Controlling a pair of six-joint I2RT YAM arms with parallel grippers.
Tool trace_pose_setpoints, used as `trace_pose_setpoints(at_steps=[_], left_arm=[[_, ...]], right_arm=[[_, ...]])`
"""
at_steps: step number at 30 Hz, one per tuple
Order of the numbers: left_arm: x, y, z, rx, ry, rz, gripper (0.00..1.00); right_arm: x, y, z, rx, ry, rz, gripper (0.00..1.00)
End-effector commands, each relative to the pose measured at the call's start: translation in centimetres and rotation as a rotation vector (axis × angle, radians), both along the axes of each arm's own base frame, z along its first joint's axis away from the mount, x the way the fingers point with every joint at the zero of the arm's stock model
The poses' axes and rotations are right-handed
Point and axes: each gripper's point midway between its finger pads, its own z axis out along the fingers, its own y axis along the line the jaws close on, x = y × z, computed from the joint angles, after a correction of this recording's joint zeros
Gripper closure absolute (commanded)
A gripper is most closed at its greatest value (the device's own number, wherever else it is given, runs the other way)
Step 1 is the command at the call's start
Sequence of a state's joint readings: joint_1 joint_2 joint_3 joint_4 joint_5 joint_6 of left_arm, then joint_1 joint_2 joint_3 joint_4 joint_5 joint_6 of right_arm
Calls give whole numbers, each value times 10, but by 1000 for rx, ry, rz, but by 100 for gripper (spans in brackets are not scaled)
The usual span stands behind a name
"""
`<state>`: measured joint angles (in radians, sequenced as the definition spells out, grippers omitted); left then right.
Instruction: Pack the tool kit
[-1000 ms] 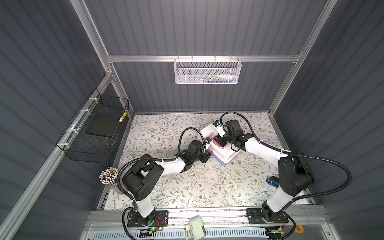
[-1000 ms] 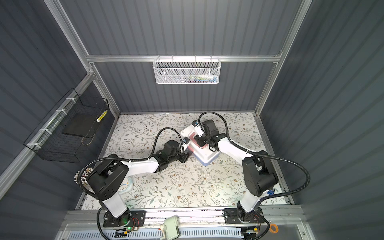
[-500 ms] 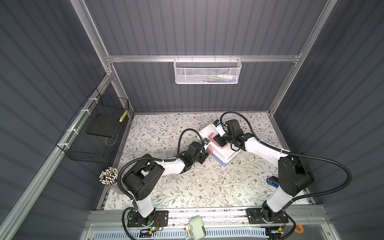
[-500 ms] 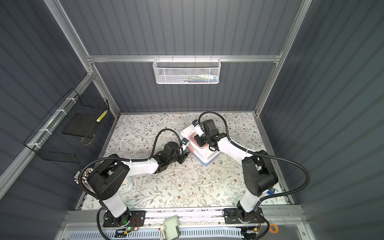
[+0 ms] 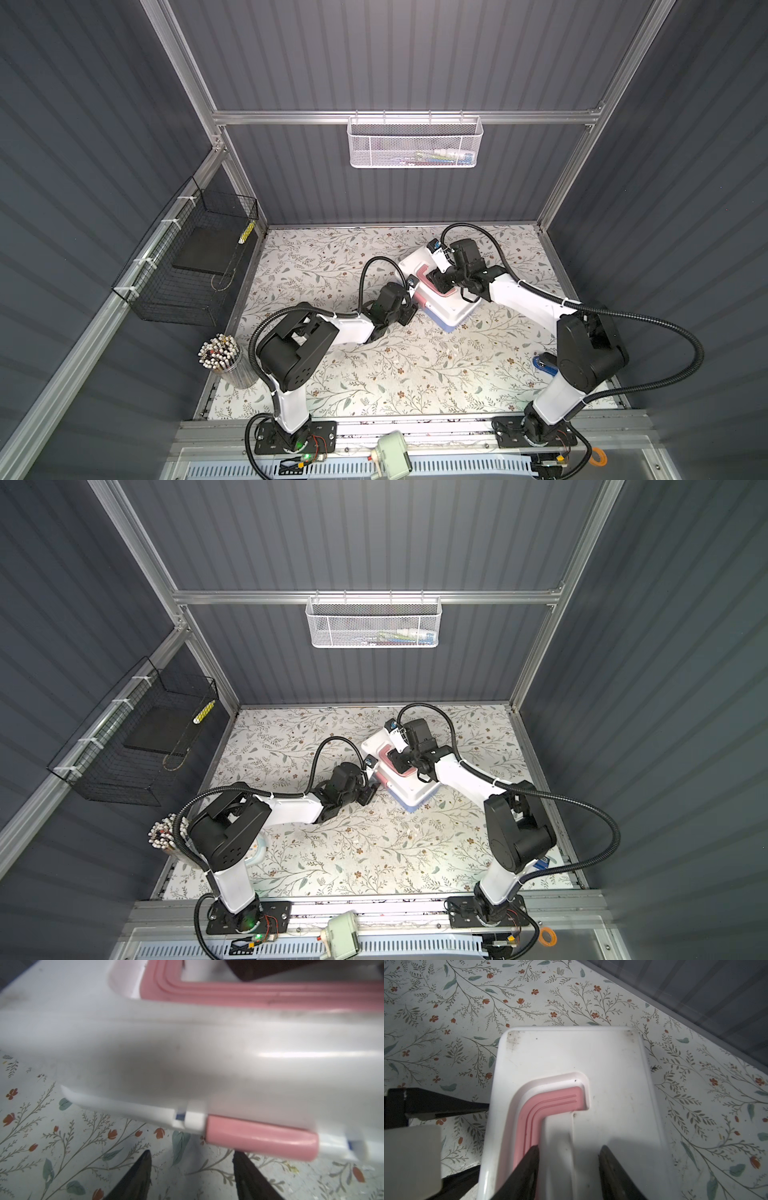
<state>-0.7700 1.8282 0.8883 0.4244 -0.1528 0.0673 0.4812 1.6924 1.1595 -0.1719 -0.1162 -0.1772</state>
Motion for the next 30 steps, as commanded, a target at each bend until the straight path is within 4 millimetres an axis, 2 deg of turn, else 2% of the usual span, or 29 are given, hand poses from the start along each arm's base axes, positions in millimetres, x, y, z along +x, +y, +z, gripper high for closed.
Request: trace_pose_setpoints(at_steps=[1, 5, 8, 12, 15, 18, 19, 20, 25, 28, 30], left_arm=[[9, 1, 27, -61, -61, 35, 34], [8, 13, 33, -32, -59, 62, 28], [9, 28, 40, -6, -72, 111, 20], [10, 58, 55, 16, -106, 200, 10], [12, 80, 62, 29, -98, 270, 6], [14, 108, 70, 56, -111, 370, 1], [14, 117, 74, 61, -117, 402, 0], [14, 126, 77, 63, -119, 430, 0], [13, 179, 95, 48, -155, 632, 0], [11, 210, 97, 42, -153, 733, 0], [10, 229, 94, 36, -152, 792, 0]], right_arm=[[-122, -51, -113, -251, 589, -42, 50], [-101, -48, -82, -216, 498, -94, 49], [-82, -52, -54, -205, 411, -160, 43], [-59, -62, -12, -176, 288, -242, 33], [-48, -67, 21, -122, 208, -277, 30], [-41, -80, 51, -85, 121, -315, 13], [-40, -86, 62, -74, 91, -328, 4], [-39, -93, 71, -64, 68, -344, 1], [-38, -146, 126, 40, -143, -486, 1], [-46, -178, 150, 113, -332, -561, 1], [-51, -198, 147, 137, -420, -615, 1]])
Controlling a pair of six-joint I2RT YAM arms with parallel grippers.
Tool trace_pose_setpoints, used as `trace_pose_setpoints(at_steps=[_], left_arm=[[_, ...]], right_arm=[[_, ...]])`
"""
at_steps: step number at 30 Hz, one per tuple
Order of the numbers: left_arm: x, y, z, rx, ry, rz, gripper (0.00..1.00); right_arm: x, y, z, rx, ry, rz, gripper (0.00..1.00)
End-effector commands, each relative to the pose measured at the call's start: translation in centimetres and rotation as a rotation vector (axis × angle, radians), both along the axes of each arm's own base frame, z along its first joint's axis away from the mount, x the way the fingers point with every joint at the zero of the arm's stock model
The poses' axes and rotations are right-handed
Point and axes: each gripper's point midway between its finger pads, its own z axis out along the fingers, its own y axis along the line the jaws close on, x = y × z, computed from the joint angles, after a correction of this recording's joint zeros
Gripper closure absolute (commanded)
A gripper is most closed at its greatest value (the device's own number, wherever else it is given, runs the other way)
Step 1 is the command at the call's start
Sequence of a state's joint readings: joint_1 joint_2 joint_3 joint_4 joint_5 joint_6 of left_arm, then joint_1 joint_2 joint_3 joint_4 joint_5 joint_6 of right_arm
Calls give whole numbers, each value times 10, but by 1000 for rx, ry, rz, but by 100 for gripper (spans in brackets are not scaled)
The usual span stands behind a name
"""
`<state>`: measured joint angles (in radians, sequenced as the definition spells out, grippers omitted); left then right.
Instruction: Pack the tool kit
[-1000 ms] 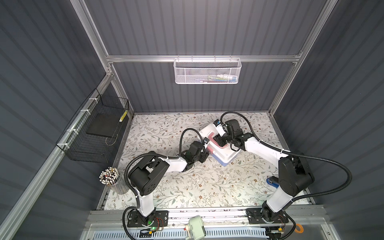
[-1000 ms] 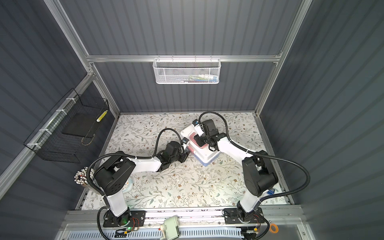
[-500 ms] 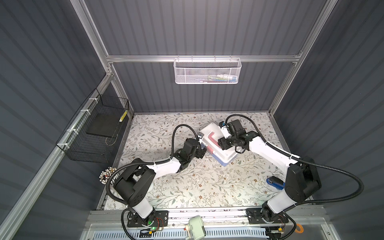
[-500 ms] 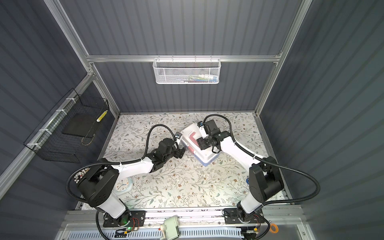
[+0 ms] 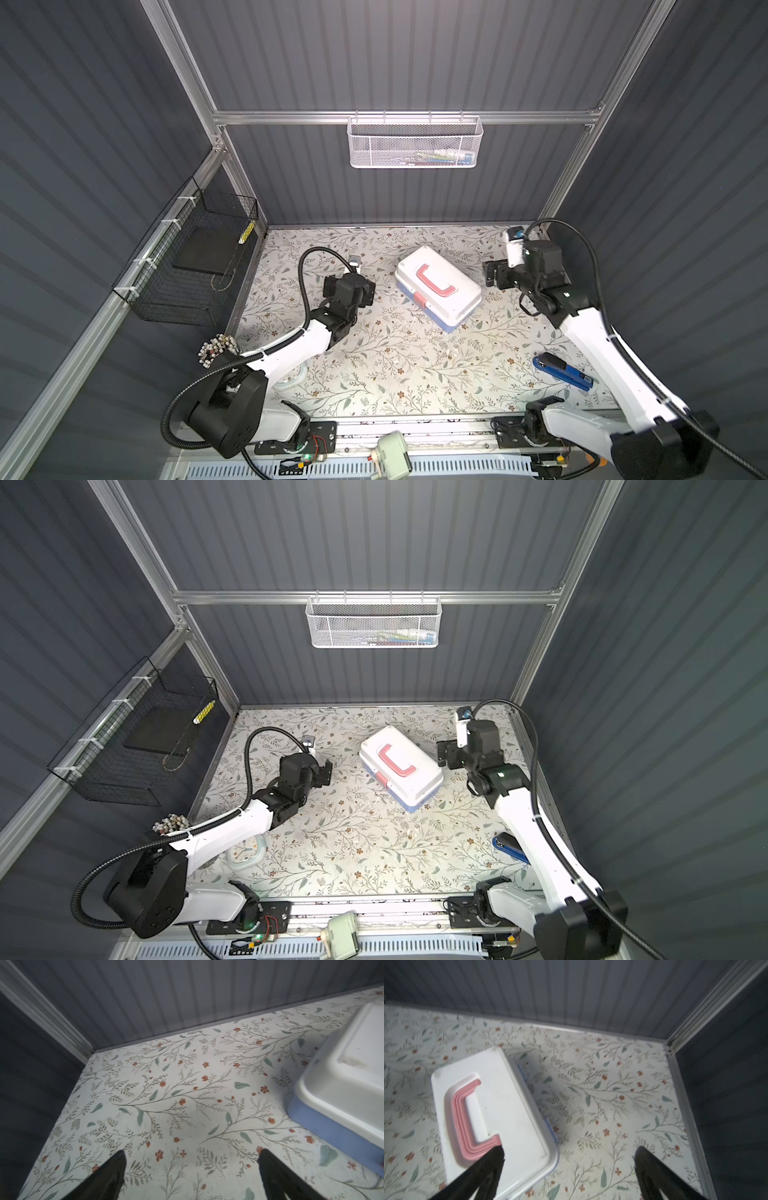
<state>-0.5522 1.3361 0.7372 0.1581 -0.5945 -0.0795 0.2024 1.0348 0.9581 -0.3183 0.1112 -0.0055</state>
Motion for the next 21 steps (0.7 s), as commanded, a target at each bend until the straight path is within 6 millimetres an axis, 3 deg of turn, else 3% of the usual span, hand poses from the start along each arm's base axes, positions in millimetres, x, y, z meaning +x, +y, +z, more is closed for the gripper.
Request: trace_pose_setpoints(at_steps=[1, 6, 11, 18, 19, 21], left_arm=[[-7, 41, -11, 3, 11, 154, 0], [-5, 74, -26, 20, 4, 225, 0], [-1, 86, -37, 48, -20, 218, 0], [-1, 107, -49, 70, -112, 197, 0], [0, 109, -51, 67, -117, 190, 0], [2, 113, -61, 43, -121, 166, 0]], right_arm=[[3, -25, 2, 2, -171, -84, 1], [5, -50, -50, -6, -259, -157, 1], [12, -67, -105, 21, -302, -223, 1], [23, -80, -141, 51, -314, -265, 1], [26, -82, -139, 46, -341, -274, 1], [26, -85, -147, 61, -269, -289, 1]])
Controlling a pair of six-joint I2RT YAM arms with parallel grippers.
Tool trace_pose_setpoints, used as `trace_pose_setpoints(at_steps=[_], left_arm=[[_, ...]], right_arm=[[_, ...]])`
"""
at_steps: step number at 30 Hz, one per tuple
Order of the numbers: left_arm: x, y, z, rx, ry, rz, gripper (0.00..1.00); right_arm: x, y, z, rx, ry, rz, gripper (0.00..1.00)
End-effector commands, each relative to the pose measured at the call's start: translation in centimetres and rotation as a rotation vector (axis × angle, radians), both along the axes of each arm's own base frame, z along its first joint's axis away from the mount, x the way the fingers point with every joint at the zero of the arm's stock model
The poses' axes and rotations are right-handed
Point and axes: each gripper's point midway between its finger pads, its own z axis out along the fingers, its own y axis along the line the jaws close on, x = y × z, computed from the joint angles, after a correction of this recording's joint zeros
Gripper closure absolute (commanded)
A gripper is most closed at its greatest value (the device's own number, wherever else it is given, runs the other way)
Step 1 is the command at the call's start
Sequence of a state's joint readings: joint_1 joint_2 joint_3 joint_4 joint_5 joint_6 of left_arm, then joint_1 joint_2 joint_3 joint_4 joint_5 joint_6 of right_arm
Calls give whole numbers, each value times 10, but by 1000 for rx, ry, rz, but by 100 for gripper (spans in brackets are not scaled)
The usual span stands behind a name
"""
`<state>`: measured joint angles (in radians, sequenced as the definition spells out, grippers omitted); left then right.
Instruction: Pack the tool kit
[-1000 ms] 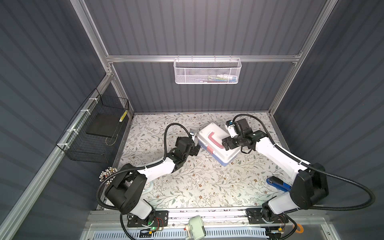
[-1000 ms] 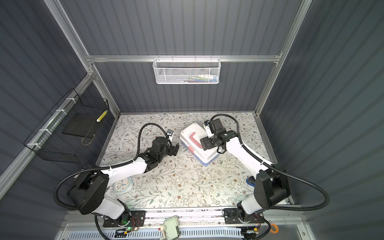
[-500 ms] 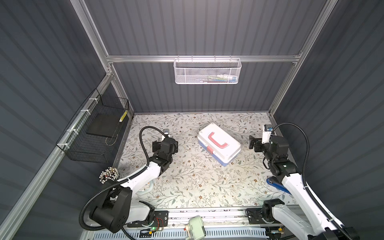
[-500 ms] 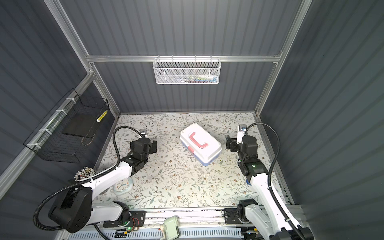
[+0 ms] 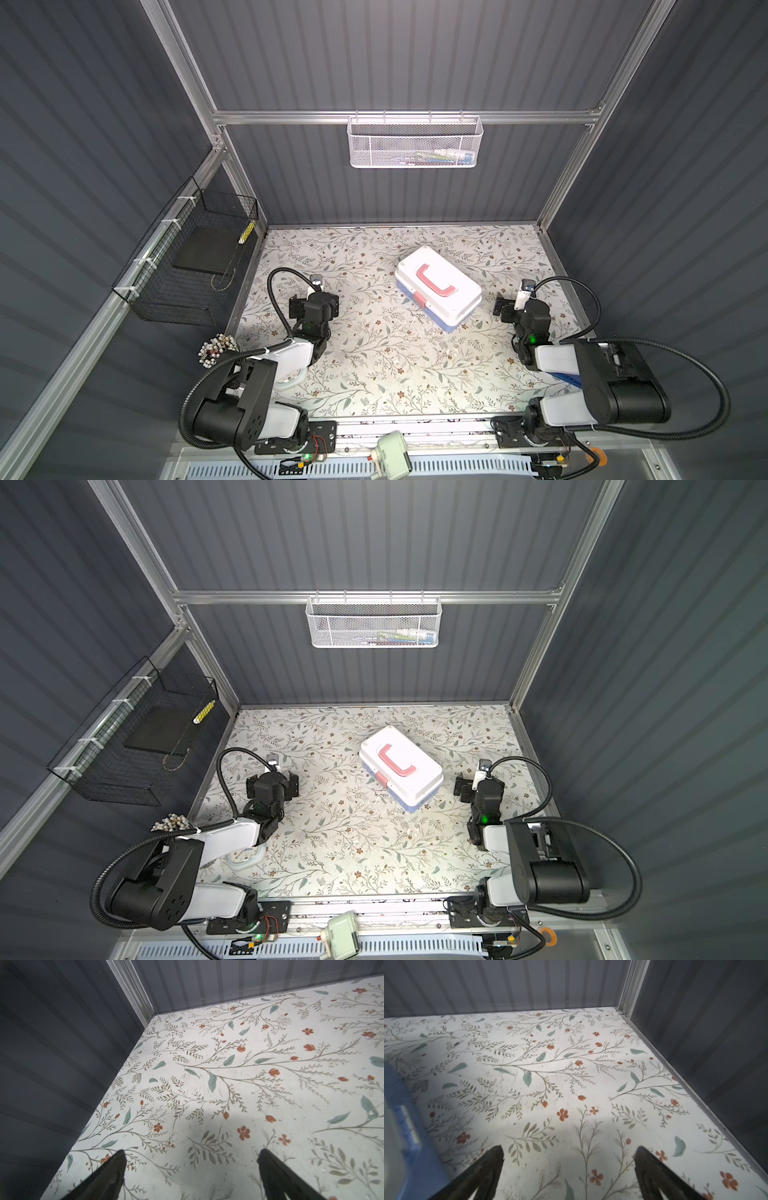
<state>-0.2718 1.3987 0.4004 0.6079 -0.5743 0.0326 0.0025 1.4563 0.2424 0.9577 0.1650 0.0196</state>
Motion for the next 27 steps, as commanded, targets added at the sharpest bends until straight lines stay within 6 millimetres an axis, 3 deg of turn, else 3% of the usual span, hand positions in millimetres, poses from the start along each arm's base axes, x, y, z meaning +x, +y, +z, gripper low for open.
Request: trace_pose_setpoints(at_steps=[1, 6, 8, 10, 15, 27], left_arm=[[14, 2, 8, -26, -100, -57, 0], [38, 7, -7, -140, -104, -99, 0], [43, 12, -28, -164, -84, -86, 0], [43, 15, -33, -191, -45, -76, 0], [48, 25, -31, -178, -80, -38, 0], [48, 23, -33, -183, -58, -45, 0]], right_arm=[[14, -6, 36, 36, -129, -27, 1], [19, -14, 35, 44, -116, -63, 1], [18, -14, 36, 41, -133, -67, 1], [19, -17, 36, 46, -120, -82, 1], [18, -18, 36, 44, -128, -87, 1], [18, -19, 36, 43, -131, -99, 1]])
